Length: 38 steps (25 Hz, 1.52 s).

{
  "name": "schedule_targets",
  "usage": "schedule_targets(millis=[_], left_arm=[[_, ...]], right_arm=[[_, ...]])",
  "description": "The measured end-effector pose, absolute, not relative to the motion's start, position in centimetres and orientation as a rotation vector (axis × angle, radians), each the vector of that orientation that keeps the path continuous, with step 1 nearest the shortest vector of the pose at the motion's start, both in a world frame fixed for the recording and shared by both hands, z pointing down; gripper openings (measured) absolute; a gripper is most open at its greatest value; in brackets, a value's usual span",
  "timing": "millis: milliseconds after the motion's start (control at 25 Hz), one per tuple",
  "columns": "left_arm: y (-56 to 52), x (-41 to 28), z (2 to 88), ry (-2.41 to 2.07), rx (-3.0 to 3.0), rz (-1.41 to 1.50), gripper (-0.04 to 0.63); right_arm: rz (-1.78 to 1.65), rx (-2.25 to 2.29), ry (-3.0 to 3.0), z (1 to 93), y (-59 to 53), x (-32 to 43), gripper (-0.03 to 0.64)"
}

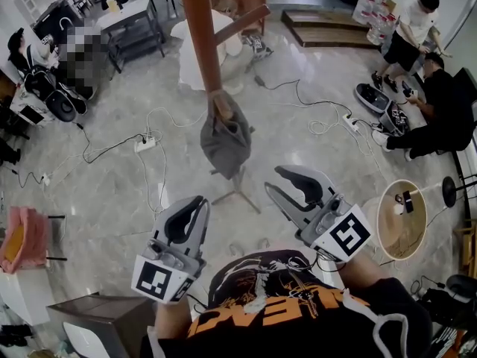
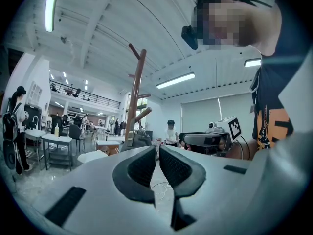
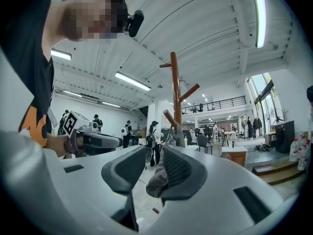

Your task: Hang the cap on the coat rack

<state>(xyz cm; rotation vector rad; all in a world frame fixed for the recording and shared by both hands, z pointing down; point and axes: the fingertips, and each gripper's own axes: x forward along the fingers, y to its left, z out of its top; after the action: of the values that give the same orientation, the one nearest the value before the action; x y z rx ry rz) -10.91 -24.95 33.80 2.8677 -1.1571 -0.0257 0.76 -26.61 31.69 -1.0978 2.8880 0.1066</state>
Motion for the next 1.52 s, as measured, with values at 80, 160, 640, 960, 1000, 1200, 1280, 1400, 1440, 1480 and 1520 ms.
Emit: schedule_targets(millis=[80, 160, 640, 960, 1000, 1200, 1280, 1400, 1440, 1480, 1520], left_arm=[[-25.0, -10.9, 33.8, -1.152, 2.869, -0.025, 0.046], [-25.0, -10.9, 33.8, -1.147, 2.871, -0.029, 0.046], [-24.9, -10.7, 34.4, -1.121, 2.871, -0.017, 0.046], [-25.3, -10.6, 34.4, -1.114, 2.875, -0.017, 0.046], [-25.4, -10.7, 34.4, -1.112, 2.876, -0.017, 0.046], [-25.9, -10.8, 34.4, -1.109, 2.875, -0.017, 0.046], [-26.1, -10.8, 34.6, -1.113, 2.871, -0.011, 0.046], [-26.4, -10.8, 34.9, -1.115, 2.864, -0.009, 0.046], [-26.4, -10.7, 34.9, -1.114, 2.864, -0.011, 0.046], [-26.5, -10.7, 34.8, -1.114, 2.864, -0.013, 0.046], [-26.6, -10.7, 34.8, -1.114, 2.865, -0.013, 0.046]], right_arm=[[0.116, -1.092, 2.899, 31.8, -26.4, 0.7, 0.104], [0.109, -1.093, 2.888, 31.6, -26.3, 0.5, 0.084], [0.103, -1.142, 2.868, 32.0, -26.1, 0.6, 0.015], [0.095, -1.121, 2.861, 31.9, -26.1, 0.9, 0.014], [0.087, -1.125, 2.851, 31.8, -26.2, 0.8, 0.014], [0.113, -1.164, 2.834, 31.8, -26.8, 0.9, 0.014], [0.124, -1.185, 2.826, 31.8, -27.0, 1.1, 0.014], [0.124, -1.197, 2.830, 32.0, -27.4, 1.3, 0.014], [0.122, -1.198, 2.834, 32.1, -27.5, 1.3, 0.014], [0.120, -1.199, 2.837, 32.1, -27.6, 1.3, 0.014], [0.118, -1.200, 2.838, 32.0, -27.6, 1.2, 0.014]])
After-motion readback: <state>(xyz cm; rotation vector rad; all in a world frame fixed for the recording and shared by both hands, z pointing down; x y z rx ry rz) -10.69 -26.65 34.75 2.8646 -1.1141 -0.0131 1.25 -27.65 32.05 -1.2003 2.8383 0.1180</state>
